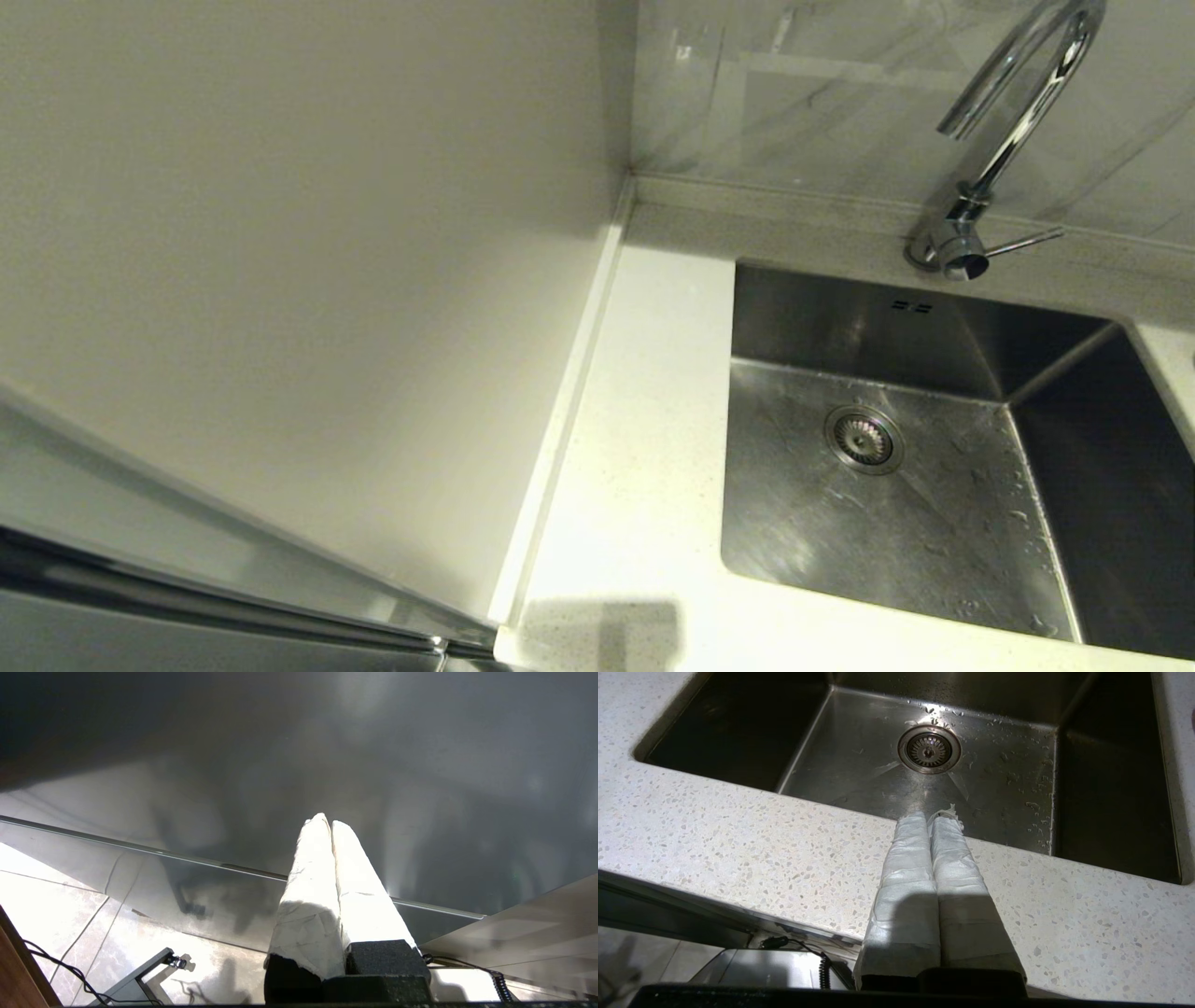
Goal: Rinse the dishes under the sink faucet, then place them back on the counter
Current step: Put a bowl into the sink
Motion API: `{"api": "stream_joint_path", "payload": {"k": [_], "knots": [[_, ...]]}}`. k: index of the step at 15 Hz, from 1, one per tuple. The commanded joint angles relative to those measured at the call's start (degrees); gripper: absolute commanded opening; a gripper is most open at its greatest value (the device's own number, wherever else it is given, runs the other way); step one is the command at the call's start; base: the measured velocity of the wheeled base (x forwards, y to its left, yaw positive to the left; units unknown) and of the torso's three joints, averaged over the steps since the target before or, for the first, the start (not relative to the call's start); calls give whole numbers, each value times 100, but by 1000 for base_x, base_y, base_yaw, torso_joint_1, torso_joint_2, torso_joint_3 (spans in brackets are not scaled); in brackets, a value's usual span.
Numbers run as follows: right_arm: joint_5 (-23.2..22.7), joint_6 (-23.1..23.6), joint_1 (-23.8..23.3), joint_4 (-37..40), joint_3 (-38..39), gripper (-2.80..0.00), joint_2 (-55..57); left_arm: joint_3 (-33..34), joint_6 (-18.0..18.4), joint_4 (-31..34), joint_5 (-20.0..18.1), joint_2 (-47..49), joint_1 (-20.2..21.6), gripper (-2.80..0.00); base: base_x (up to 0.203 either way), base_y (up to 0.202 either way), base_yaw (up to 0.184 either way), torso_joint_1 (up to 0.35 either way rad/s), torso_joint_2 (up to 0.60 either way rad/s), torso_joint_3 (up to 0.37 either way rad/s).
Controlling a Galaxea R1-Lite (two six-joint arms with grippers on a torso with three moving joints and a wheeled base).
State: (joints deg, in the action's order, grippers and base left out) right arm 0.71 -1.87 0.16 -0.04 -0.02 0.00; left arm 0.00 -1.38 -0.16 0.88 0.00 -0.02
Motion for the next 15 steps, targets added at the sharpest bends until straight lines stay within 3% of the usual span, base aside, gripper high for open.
{"api": "stream_joint_path", "payload": {"k": [1,11,15], "knots": [[15,-13,2,-4,-1,-280,2,0,-3,-2,3,-18,-6,-280,0,0,0,0,0,0],[44,-70,-7,-21,-97,-280,153,0,-3,-2,3,-18,-3,-280,0,0,0,0,0,0],[56,-45,-15,-29,-1158,-280,1582,0,-3,-2,0,-18,2,-280,0,0,0,0,0,0]]}}
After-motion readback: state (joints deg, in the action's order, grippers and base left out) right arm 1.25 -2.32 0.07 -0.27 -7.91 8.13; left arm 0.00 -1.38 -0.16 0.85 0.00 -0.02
